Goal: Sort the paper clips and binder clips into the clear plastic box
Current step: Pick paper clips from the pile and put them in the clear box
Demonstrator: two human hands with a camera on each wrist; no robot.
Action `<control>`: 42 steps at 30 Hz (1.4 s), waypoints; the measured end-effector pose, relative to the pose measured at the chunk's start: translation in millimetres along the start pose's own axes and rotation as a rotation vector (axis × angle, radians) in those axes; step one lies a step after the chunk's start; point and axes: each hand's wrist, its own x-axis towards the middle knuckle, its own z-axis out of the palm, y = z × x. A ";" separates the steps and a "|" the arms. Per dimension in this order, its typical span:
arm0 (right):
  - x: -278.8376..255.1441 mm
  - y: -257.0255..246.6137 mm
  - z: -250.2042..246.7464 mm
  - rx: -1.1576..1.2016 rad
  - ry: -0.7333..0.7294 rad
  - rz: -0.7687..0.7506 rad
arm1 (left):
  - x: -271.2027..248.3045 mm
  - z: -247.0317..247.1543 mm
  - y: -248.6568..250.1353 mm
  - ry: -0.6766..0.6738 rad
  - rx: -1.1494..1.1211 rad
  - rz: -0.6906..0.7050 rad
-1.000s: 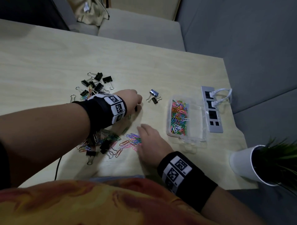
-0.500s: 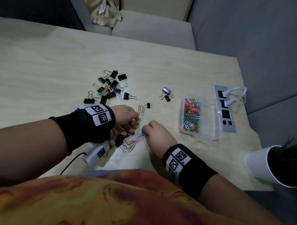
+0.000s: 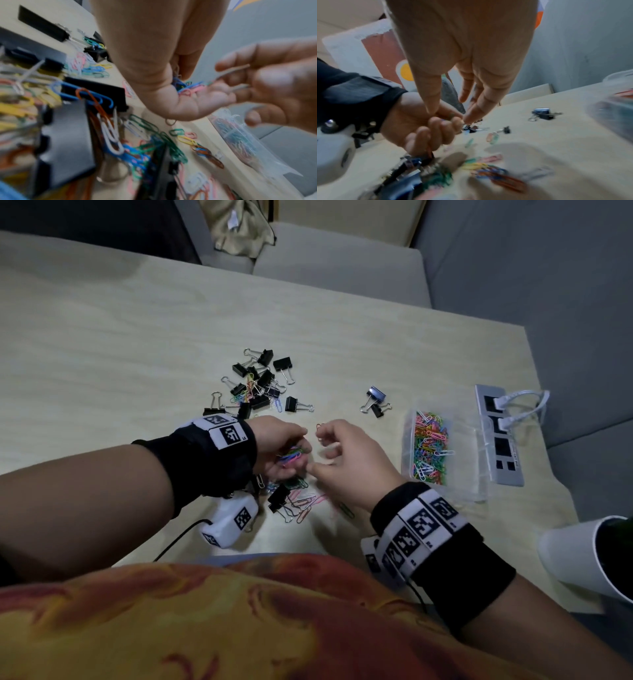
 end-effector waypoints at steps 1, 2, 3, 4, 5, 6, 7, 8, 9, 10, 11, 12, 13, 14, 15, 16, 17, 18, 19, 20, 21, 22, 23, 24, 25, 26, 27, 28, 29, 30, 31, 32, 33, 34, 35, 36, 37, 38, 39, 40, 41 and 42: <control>-1.5 6.0 -2.6 -0.089 -0.044 0.054 | -1.3 -3.9 0.8 0.002 -0.009 -0.004; -3.7 11.7 -3.0 -0.209 -0.117 0.138 | -3.1 -7.7 1.7 0.004 -0.020 -0.003; -6.7 17.2 -0.3 -0.340 -0.203 0.235 | -5.2 -11.2 2.8 0.007 -0.028 0.004; -10.0 21.7 4.7 -0.447 -0.280 0.318 | -7.2 -14.5 3.7 0.013 -0.030 0.011; -12.6 25.1 11.5 -0.500 -0.319 0.367 | -8.1 -18.1 4.2 0.024 -0.024 0.016; -13.5 26.4 18.8 -0.503 -0.315 0.381 | -8.3 -21.9 4.4 0.038 -0.008 0.023; -13.0 25.9 25.4 -0.475 -0.284 0.368 | -8.0 -25.1 4.6 0.056 0.013 0.031; -10.4 24.4 30.7 -0.431 -0.247 0.336 | -7.6 -28.3 4.5 0.072 0.029 0.038; -6.9 21.8 33.8 -0.384 -0.208 0.292 | -7.4 -30.8 4.2 0.083 0.039 0.045; -2.6 19.3 35.4 -0.348 -0.180 0.247 | -7.3 -32.7 3.7 0.089 0.045 0.050; 1.7 16.3 35.6 -0.331 -0.168 0.198 | -7.6 -33.6 3.2 0.090 0.054 0.055; 5.7 13.6 35.6 -0.331 -0.178 0.142 | -8.4 -34.3 2.7 0.091 0.066 0.061; 8.2 11.3 35.8 -0.342 -0.200 0.079 | -9.0 -35.0 2.3 0.090 0.078 0.067; 9.6 9.2 36.2 -0.361 -0.235 0.020 | -9.5 -36.1 1.6 0.087 0.091 0.072; 10.0 7.4 36.4 -0.392 -0.279 -0.039 | -10.1 -37.3 1.0 0.079 0.105 0.075; 9.7 6.5 36.6 -0.445 -0.324 -0.106 | -10.7 -38.6 0.2 0.070 0.119 0.076; 9.4 6.4 36.9 -0.531 -0.365 -0.178 | -11.4 -39.7 -0.2 0.059 0.130 0.076; 10.2 7.5 37.3 -0.630 -0.396 -0.245 | -11.9 -41.4 -0.6 0.054 0.132 0.076; 11.7 9.2 37.7 -0.692 -0.405 -0.293 | -12.6 -42.8 -0.8 0.054 0.126 0.076; 14.3 11.8 38.7 -0.694 -0.397 -0.306 | -13.0 -44.4 -0.9 0.057 0.119 0.077; 16.8 14.2 39.4 -0.658 -0.375 -0.316 | -13.5 -45.7 -0.9 0.058 0.113 0.079; 17.9 15.1 39.9 -0.626 -0.345 -0.339 | -13.5 -47.0 -1.1 0.060 0.110 0.081; 19.2 17.5 41.2 -0.618 -0.312 -0.376 | -13.6 -47.9 -1.1 0.064 0.105 0.083; 21.1 22.7 43.0 -0.608 -0.273 -0.408 | -13.7 -48.9 -1.4 0.072 0.100 0.083; 23.1 28.0 44.9 -0.588 -0.234 -0.424 | -13.9 -49.6 -1.7 0.078 0.092 0.081; 25.4 29.3 45.2 -0.572 -0.203 -0.424 | -13.8 -50.2 -2.3 0.081 0.086 0.079; 27.6 26.5 43.9 -0.555 -0.206 -0.399 | -13.9 -50.3 -2.5 0.080 0.078 0.076; 30.0 22.2 41.7 -0.540 -0.199 -0.369 | -13.5 -50.3 -3.1 0.077 0.070 0.071; 32.8 19.4 38.8 -0.522 -0.199 -0.321 | -13.3 -49.3 -3.5 0.073 0.062 0.066; 35.1 17.1 35.9 -0.492 -0.185 -0.269 | -12.8 -48.0 -4.2 0.067 0.054 0.063; 36.8 14.1 33.3 -0.453 -0.151 -0.239 | -11.8 -46.5 -4.6 0.058 0.042 0.063; 37.5 9.7 30.7 -0.399 -0.098 -0.215 | -10.3 -44.9 -4.9 0.052 0.029 0.067; 37.4 4.0 29.1 -0.325 -0.030 -0.203 | -9.2 -43.1 -5.1 0.049 0.013 0.075; 36.6 -3.3 27.8 -0.243 0.023 -0.201 | -8.1 -41.2 -5.0 0.046 -0.007 0.084; 35.9 -10.8 27.5 -0.172 0.045 -0.199 | -7.3 -39.1 -4.6 0.034 -0.030 0.091; 34.8 -19.1 27.1 -0.118 0.047 -0.202 | -6.3 -37.2 -4.0 0.019 -0.049 0.094; 34.2 -26.5 27.1 -0.092 0.034 -0.210 | -6.1 -35.5 -3.2 0.005 -0.064 0.099; 33.4 -32.4 27.2 -0.080 0.011 -0.219 | -6.4 -34.4 -2.5 -0.001 -0.071 0.100; 32.6 -35.4 27.1 -0.068 -0.010 -0.226 | -6.5 -34.2 -1.6 -0.009 -0.076 0.099; 32.5 -35.6 26.1 -0.055 -0.014 -0.229 | -6.6 -35.2 -0.7 -0.016 -0.080 0.095; 32.7 -33.2 23.9 -0.044 0.007 -0.226 | -6.6 -37.1 0.1 -0.023 -0.085 0.088; 33.7 -29.0 20.7 -0.039 0.048 -0.216 | -6.8 -39.7 0.6 -0.020 -0.085 0.082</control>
